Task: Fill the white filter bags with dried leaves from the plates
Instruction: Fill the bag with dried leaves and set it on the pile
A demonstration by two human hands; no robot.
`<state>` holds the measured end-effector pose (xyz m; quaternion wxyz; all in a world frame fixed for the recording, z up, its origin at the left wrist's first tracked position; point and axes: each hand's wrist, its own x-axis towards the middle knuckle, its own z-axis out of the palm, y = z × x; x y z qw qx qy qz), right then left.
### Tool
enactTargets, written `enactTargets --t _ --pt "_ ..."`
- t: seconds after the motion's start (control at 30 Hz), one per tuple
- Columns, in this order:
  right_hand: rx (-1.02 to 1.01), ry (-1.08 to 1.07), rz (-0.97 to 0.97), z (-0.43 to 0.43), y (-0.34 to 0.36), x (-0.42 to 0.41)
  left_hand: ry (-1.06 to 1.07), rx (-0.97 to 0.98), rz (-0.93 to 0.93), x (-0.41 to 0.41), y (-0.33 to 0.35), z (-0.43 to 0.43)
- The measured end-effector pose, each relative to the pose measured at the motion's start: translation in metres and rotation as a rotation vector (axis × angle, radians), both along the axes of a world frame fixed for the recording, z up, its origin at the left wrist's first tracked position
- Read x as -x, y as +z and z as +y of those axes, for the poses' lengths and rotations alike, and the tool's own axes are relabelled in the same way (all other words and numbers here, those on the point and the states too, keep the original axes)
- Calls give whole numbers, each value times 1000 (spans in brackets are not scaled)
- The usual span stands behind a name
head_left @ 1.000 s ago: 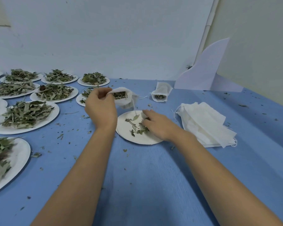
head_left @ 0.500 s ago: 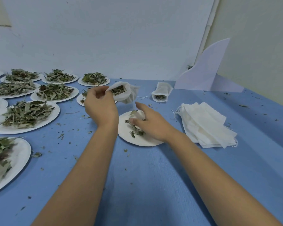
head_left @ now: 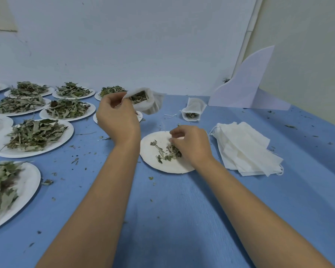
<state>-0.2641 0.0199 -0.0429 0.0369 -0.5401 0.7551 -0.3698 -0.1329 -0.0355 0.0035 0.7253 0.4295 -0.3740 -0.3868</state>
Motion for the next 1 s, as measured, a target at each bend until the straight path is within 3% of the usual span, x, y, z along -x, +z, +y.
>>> enactTargets --t 0.1,0.2,0.37,0.53,0.77,0.87,1.0 --pt "-59 146 0 -1 0 -2 28 -11 -7 -4 -1 -4" --pt "-263 383 -46 -2 -4 -11 35 -23 1 -4 -5 -6" --pt "-374 500 164 -2 -11 -13 45 -24 -59 0 -8 -5" --pt "-216 304 233 -3 -10 -8 38 -30 -109 1 -9 -2" --pt "-122 150 80 4 10 3 44 -21 -117 -2 -10 -2" --pt "-230 42 111 9 27 17 64 -26 -89 -3 -11 -3" --pt "-538 49 -17 19 41 21 49 -28 -90 -1 -14 -1"
